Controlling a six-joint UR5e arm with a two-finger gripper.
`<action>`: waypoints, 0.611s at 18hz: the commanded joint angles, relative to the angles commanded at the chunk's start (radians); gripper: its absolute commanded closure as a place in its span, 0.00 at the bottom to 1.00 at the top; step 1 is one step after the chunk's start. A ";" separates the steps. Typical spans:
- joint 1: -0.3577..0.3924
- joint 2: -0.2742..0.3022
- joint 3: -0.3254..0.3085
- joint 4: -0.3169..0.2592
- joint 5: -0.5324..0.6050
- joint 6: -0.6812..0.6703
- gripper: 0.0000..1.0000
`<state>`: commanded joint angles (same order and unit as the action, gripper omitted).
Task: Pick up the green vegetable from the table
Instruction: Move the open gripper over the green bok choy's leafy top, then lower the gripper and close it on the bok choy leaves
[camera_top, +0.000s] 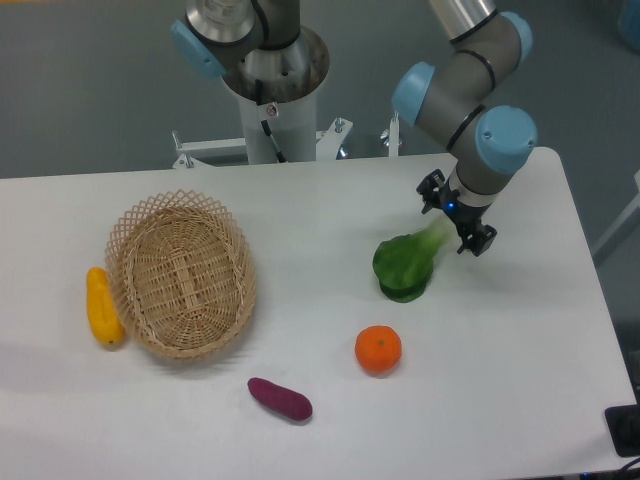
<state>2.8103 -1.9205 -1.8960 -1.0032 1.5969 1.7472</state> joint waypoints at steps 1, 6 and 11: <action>-0.003 0.000 -0.009 0.005 -0.002 -0.006 0.00; -0.003 0.000 -0.071 0.104 0.000 -0.009 0.00; -0.005 0.000 -0.078 0.120 0.000 -0.015 0.10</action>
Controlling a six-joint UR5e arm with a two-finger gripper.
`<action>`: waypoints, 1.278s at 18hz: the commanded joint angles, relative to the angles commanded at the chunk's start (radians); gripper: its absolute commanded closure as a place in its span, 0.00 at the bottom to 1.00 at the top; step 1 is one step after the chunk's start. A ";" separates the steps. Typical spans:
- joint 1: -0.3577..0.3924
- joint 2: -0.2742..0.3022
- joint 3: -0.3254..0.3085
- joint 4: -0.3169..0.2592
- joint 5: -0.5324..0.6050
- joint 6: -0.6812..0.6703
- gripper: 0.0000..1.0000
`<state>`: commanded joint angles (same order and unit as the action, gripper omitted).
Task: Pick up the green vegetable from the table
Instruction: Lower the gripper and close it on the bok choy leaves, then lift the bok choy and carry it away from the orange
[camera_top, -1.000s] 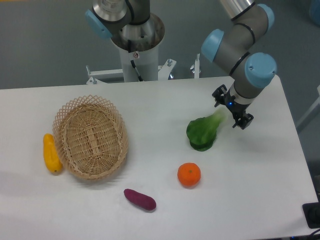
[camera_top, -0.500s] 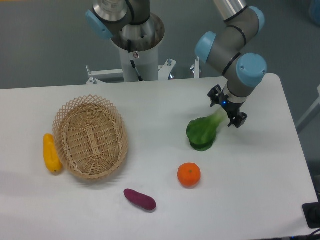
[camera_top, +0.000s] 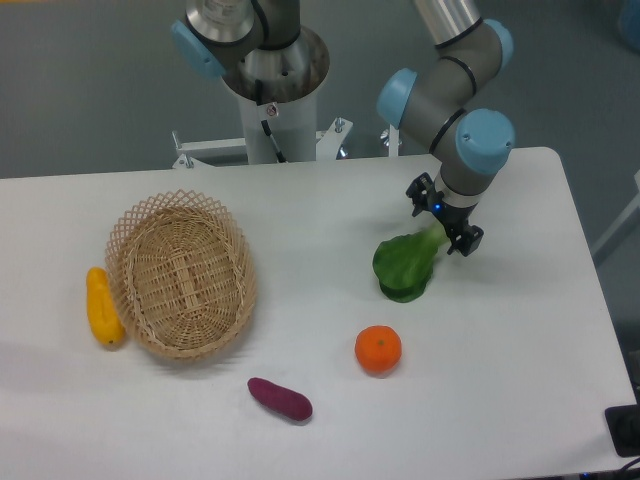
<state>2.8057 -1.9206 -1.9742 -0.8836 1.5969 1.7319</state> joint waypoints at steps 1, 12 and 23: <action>0.000 0.000 0.000 0.000 0.002 -0.002 0.23; -0.011 -0.002 0.043 -0.008 0.011 -0.144 0.79; -0.028 -0.015 0.343 -0.319 0.008 -0.173 0.79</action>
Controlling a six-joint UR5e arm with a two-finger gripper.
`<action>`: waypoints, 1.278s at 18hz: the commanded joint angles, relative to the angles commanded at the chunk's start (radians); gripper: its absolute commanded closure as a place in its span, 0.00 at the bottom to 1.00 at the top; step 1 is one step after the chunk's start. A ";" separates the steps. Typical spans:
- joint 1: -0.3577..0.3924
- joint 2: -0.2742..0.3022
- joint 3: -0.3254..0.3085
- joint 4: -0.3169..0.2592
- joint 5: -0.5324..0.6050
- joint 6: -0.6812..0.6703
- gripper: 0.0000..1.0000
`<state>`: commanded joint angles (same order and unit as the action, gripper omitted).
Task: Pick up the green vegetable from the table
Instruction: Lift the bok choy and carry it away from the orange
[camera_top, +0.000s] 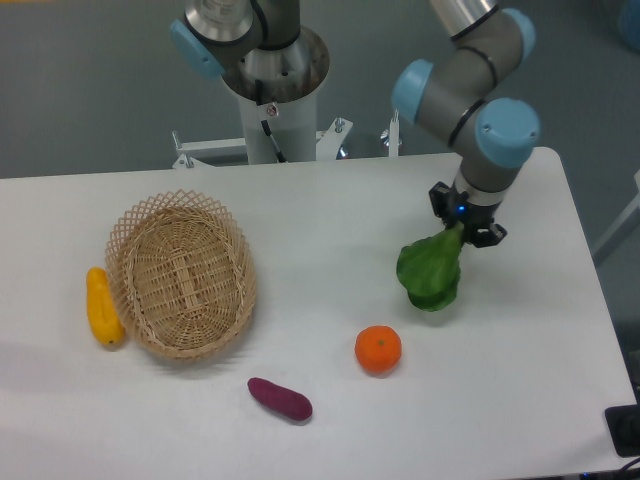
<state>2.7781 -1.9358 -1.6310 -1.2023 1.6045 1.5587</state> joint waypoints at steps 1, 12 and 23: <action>-0.003 -0.011 0.041 -0.028 -0.002 -0.021 0.79; -0.048 -0.152 0.336 -0.138 -0.023 -0.121 0.82; -0.086 -0.252 0.493 -0.149 -0.037 -0.204 0.85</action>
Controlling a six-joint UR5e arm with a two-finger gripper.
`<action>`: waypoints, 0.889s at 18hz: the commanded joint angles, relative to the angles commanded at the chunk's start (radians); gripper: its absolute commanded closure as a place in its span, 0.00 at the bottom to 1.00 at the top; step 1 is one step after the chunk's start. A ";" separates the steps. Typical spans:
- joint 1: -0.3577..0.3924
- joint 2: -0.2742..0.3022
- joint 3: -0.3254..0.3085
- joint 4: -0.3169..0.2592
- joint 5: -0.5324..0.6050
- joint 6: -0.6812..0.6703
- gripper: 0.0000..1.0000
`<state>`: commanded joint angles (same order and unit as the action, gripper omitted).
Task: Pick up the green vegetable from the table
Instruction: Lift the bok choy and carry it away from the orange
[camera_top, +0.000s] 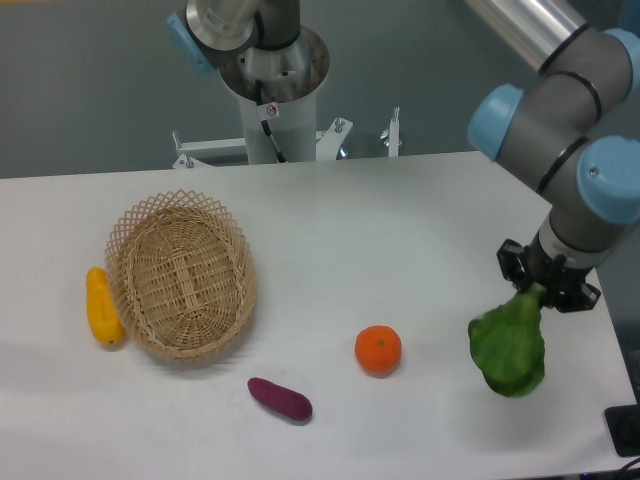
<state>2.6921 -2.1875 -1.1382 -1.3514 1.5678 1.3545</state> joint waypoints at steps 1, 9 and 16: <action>0.000 0.000 0.000 0.000 0.000 0.000 0.85; -0.005 0.000 -0.002 0.002 0.005 0.012 0.84; -0.008 0.000 -0.006 0.008 0.005 0.017 0.84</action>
<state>2.6845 -2.1874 -1.1444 -1.3438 1.5723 1.3714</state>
